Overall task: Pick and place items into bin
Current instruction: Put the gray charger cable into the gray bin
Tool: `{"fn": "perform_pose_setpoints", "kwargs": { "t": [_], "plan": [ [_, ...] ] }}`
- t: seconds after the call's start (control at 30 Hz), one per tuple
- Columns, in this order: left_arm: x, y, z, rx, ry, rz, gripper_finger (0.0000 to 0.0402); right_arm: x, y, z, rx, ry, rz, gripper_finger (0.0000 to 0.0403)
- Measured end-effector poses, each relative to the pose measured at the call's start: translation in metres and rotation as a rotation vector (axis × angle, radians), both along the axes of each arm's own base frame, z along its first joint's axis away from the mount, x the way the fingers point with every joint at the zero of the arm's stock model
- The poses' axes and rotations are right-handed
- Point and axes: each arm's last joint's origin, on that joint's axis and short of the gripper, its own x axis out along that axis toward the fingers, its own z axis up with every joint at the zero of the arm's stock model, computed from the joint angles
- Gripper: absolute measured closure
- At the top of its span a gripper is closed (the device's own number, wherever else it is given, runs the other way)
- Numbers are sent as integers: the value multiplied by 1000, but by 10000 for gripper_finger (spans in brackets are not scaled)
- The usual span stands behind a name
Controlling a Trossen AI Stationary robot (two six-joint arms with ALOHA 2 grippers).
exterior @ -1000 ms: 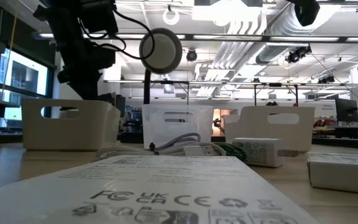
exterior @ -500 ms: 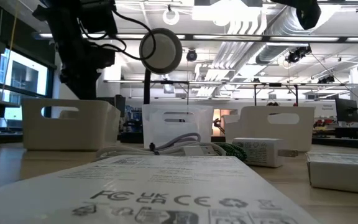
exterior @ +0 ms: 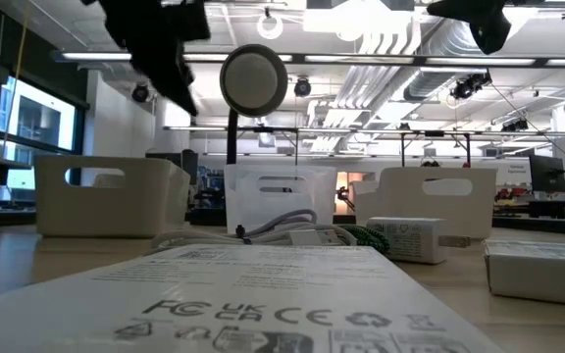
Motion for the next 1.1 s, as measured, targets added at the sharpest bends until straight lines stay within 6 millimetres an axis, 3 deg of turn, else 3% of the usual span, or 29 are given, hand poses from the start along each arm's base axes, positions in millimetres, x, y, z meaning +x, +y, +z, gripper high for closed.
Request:
{"fn": "perform_pose_setpoints", "kwargs": {
  "t": [0.17,0.37,0.7,1.1],
  "plan": [
    [14,-24,18,46,-130,-226,243,0,0,-1,-3,10,0,247],
    [31,-57,24,78,-273,-347,243,-1,0,-4,-15,46,0,247],
    [69,-100,-15,55,-250,-397,243,-1,0,-7,-26,73,1,247],
    [96,-111,-67,7,-140,-333,243,-2,1,-13,6,133,54,247]
  ]
}}
